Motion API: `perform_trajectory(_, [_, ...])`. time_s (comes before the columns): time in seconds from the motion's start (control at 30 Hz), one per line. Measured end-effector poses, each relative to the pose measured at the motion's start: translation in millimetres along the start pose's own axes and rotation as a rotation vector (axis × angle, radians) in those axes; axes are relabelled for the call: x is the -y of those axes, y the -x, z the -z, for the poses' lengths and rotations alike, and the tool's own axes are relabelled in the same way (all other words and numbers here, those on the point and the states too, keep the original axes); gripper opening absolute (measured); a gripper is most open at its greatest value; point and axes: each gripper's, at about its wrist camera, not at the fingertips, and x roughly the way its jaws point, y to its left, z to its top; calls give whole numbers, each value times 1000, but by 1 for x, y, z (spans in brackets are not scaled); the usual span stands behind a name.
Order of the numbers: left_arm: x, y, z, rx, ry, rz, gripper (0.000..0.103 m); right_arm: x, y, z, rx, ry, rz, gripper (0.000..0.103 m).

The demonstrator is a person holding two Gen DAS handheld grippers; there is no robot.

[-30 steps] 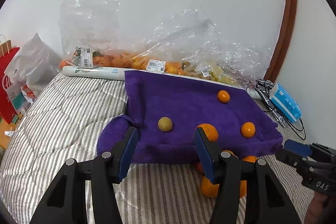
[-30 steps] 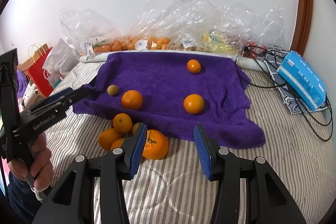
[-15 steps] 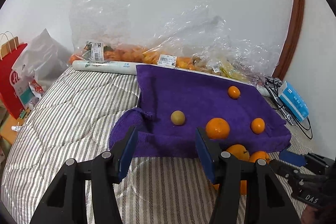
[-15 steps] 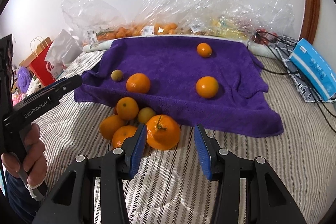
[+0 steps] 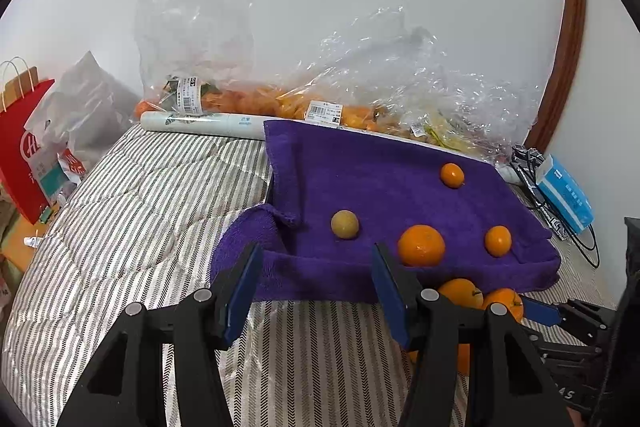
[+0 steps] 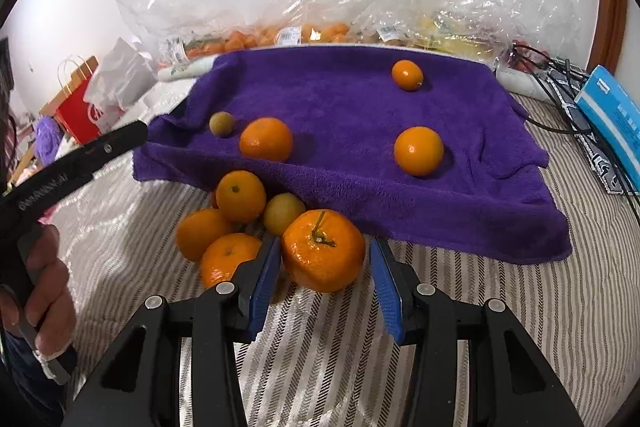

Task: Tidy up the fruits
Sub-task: 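Close the right tool on the large stemmed tangerine and lift it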

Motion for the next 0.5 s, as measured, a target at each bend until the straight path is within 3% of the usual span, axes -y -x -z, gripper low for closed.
perform_trajectory(0.33, [4, -2, 2, -15, -20, 34, 53, 5, -11, -1, 4, -19, -3, 43])
perform_trajectory(0.5, [3, -2, 5, -60, 1, 166, 53, 4, -4, 1, 34, 25, 56, 43])
